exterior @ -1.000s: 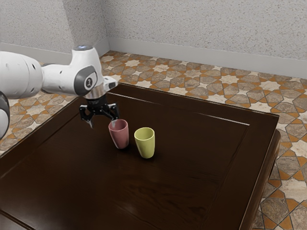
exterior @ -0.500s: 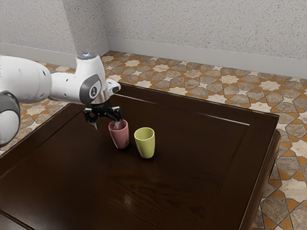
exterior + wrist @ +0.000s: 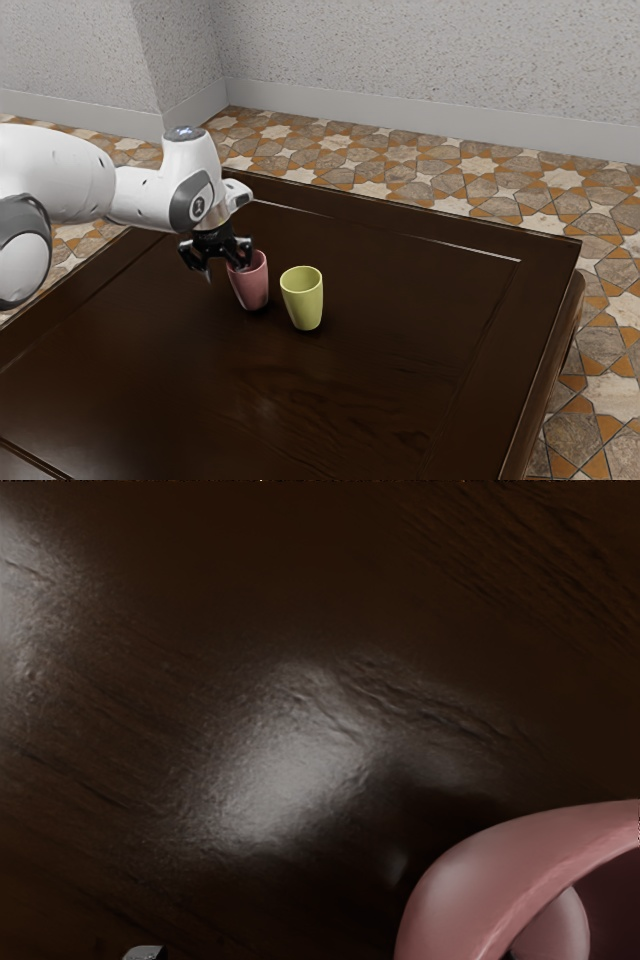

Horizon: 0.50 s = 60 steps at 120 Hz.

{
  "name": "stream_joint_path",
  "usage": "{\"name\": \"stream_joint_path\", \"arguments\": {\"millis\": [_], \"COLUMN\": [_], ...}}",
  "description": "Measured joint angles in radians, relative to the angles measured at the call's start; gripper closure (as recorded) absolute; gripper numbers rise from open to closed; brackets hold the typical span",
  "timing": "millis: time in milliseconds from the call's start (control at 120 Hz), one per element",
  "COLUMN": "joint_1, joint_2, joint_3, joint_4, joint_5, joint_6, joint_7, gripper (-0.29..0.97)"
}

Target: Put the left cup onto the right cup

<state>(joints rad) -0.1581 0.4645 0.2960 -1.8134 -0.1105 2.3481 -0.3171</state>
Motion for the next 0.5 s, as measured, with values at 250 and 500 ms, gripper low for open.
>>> {"name": "stream_joint_path", "arguments": {"millis": [250, 500], "joint_1": [-0.003, -0.008], "joint_2": [-0.004, -0.004], "joint_3": [-0.005, -0.019], "joint_4": [0.001, 0.001], "joint_5": [0.001, 0.038], "joint_6": [0.005, 0.023], "joint_7": [-0.011, -0.026], "gripper": [0.69, 0.76]}}
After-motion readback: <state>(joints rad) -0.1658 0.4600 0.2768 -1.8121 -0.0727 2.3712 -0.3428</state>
